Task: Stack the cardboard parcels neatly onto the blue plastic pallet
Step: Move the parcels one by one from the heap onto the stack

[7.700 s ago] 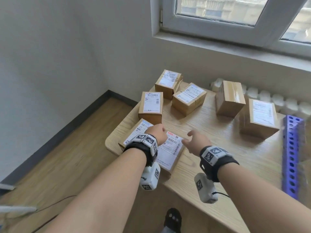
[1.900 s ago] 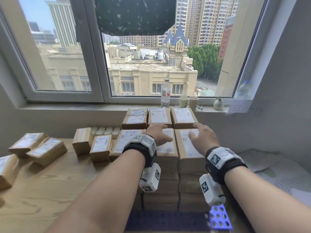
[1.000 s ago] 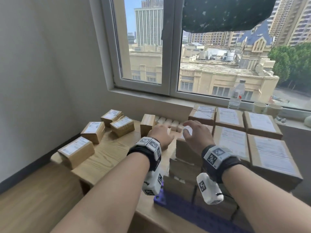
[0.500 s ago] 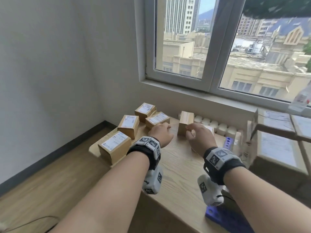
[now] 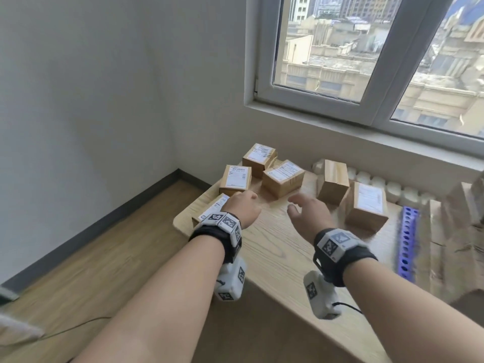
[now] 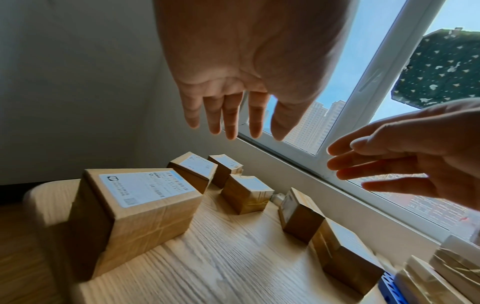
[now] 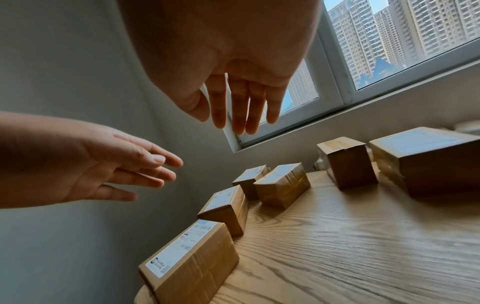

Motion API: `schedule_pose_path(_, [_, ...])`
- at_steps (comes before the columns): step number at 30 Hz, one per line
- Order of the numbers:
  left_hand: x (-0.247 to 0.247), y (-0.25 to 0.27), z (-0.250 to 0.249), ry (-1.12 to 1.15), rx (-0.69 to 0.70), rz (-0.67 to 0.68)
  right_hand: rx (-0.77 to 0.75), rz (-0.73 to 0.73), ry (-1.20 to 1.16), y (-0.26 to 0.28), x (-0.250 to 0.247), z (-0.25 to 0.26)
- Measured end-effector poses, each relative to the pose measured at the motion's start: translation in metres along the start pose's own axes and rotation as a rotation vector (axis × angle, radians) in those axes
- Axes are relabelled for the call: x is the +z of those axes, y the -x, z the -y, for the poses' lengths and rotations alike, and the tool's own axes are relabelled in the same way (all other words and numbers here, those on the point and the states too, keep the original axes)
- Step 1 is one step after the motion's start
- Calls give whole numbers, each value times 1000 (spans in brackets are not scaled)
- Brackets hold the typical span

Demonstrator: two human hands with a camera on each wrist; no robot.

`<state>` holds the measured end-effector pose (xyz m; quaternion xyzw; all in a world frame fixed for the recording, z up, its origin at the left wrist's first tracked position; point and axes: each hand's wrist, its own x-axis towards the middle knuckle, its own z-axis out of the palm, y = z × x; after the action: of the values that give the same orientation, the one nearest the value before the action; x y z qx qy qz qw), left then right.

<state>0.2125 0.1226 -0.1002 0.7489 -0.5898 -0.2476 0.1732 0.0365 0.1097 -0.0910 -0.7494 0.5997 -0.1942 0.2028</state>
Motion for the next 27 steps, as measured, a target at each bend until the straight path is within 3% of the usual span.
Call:
schedule_pose_path(9, [-26,-44,51,28,-53,-25,-23,41,16,-59,49,34])
schedule_pose_path(16, [-51,-117,69,19,-76,-39,-43,40,4,-133,74,53])
schedule_pose_path(27, [-49,-241,88,98,-170,23,132,162,-61,-249,113,38])
